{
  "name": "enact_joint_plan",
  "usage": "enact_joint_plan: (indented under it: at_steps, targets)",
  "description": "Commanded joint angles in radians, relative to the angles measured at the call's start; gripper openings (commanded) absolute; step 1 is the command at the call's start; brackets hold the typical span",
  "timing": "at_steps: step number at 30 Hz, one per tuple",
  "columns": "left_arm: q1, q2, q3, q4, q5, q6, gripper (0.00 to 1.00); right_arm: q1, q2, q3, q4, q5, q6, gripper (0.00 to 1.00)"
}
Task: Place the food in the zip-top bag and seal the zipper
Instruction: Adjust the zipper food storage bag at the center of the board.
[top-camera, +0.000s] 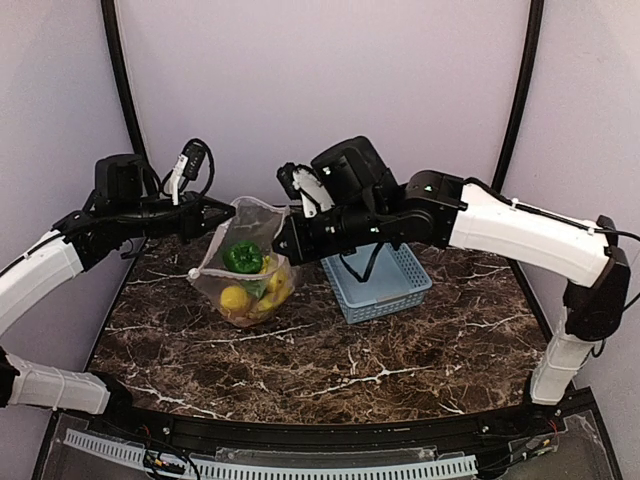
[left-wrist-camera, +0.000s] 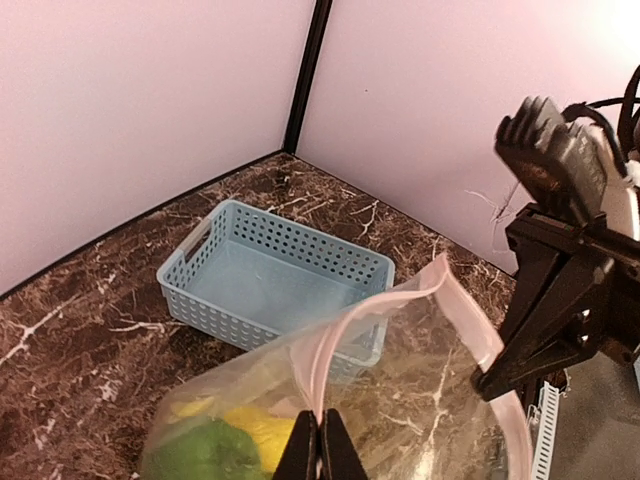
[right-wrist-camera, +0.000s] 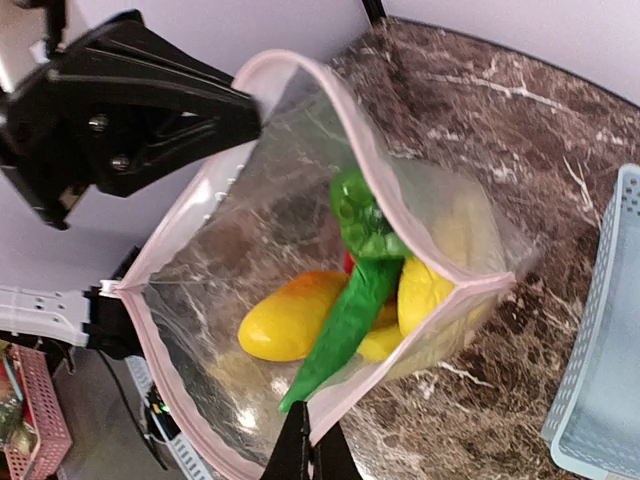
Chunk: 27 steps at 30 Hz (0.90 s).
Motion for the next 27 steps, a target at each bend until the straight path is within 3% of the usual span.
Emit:
enact_joint_plan:
  at_steps: [1,6,12,14,17,19,24,27]
  targets:
    - [0.0,0.042,0.149,-0.25,-0.003,0.061,0.01,0.011,-0.121,-0.037,0.234,-0.015,-0.002,0.0]
    - [0.0,0.134,0.243,-0.374,0.059,0.111,0.01,0.01,-0.114,-0.082,0.232,0.048,0.05,0.0]
    - [0.0,0.155,0.217,-0.276,0.12,0.039,0.02,0.009,-0.119,-0.155,0.235,0.153,0.114,0.0]
    - [0.0,0.148,0.2,-0.241,0.131,0.013,0.14,0.008,-0.117,-0.176,0.237,0.185,0.131,0.0]
    - [0.0,0.12,0.164,-0.217,0.119,-0.003,0.54,0.003,-0.114,-0.195,0.238,0.218,0.153,0.0]
    - [0.0,0.09,0.132,-0.216,0.098,-0.002,0.71,-0.002,-0.109,-0.199,0.24,0.228,0.159,0.0]
    - [0.0,-0.013,0.031,-0.223,0.026,0.0,0.93,-0.014,-0.113,-0.198,0.245,0.256,0.157,0.0]
    - [0.0,-0.095,-0.043,-0.225,0.01,-0.005,0.98,-0.026,-0.115,-0.201,0.246,0.253,0.156,0.0]
